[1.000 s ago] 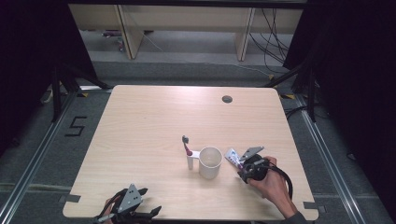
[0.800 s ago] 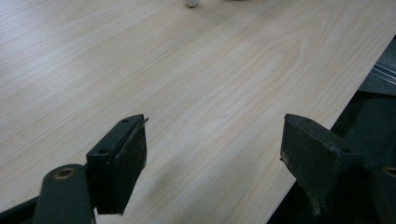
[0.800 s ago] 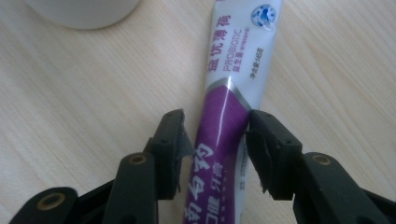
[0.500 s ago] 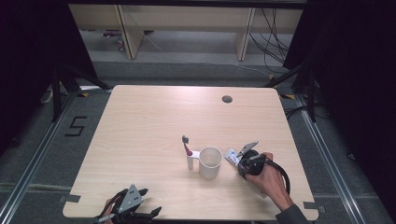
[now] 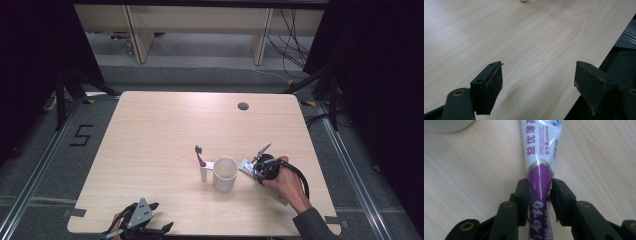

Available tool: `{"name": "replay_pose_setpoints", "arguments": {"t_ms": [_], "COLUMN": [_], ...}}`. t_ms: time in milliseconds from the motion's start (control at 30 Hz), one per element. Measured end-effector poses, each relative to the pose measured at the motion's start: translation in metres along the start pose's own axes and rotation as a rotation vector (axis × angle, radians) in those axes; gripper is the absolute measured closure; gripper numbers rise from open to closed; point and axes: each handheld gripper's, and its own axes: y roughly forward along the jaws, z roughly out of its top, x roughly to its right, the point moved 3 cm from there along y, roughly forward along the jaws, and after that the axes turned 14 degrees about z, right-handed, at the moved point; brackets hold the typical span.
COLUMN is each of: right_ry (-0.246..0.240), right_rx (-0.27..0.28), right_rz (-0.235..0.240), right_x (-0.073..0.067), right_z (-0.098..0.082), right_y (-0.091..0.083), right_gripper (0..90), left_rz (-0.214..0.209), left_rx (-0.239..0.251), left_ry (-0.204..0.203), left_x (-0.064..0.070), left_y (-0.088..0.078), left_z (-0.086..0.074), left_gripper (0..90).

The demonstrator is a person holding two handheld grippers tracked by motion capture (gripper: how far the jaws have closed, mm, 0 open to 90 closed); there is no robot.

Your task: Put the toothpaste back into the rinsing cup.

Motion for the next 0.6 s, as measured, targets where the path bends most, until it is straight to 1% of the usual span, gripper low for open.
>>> {"name": "replay_pose_setpoints", "arguments": {"t_ms": [33,67,133,200,233,267,300,333,367,400,433,467,500,533,567,600], "right_ry": [-0.002,0.017,0.009,0.014,0.015,0.015,0.029,0.015,0.014,0.02,-0.005,-0.005,0.004,-0.001,-0.012,-0.012], "right_rx": [-0.011,-0.038,-0.061,-0.06,-0.062,-0.062,-0.07,-0.081,-0.092,-0.117,-0.128,-0.128,-0.148,-0.163,-0.198,-0.198], "right_rz": [0.01,0.015,0.019,0.025,0.041,0.041,0.041,0.044,0.051,0.067,0.06,0.06,0.068,0.066,0.074,0.074], "right_x": [0.001,0.005,0.008,0.01,0.012,0.012,0.012,0.013,0.014,0.015,0.018,0.018,0.017,0.019,0.019,0.019], "right_z": [0.0,0.0,-0.001,-0.001,-0.001,-0.001,0.0,0.0,0.001,0.004,0.004,0.004,0.005,0.007,0.009,0.009], "right_y": [0.0,0.001,0.003,0.004,0.004,0.004,0.004,0.004,0.003,0.004,0.004,0.004,0.004,0.004,0.004,0.004], "right_gripper": [69.6,72.6,74.3,74.6,74.8,74.8,74.8,74.8,74.8,74.9,74.8,74.8,74.9,75.0,75.1,75.1], "left_rz": [0.002,0.002,0.003,0.001,-0.004,-0.004,-0.005,-0.007,-0.011,-0.008,-0.013,-0.013,-0.003,-0.008,-0.011,-0.011], "left_rx": [0.001,0.001,0.001,0.0,-0.005,-0.005,-0.013,-0.012,-0.007,-0.013,-0.018,-0.018,-0.013,-0.011,-0.017,-0.017], "left_ry": [0.001,-0.001,-0.002,-0.001,0.001,0.001,0.004,0.006,0.003,0.007,0.009,0.009,0.008,0.005,0.011,0.011], "left_x": [0.0,0.0,0.0,0.0,0.001,0.001,0.001,0.001,0.001,0.001,0.001,0.001,0.001,0.001,0.0,0.0], "left_y": [0.0,0.0,0.0,0.0,0.0,0.0,0.0,0.0,0.001,0.0,0.0,0.0,0.0,0.0,0.0,0.0], "left_z": [0.0,0.0,0.0,0.0,0.0,0.0,0.0,0.0,0.0,0.0,0.0,0.0,0.0,0.0,0.0,0.0], "left_gripper": [22.5,22.5,22.5,22.5,22.5,22.5,22.5,22.5,22.5,22.6,22.5,22.5,22.5,22.6,22.6,22.6]}}
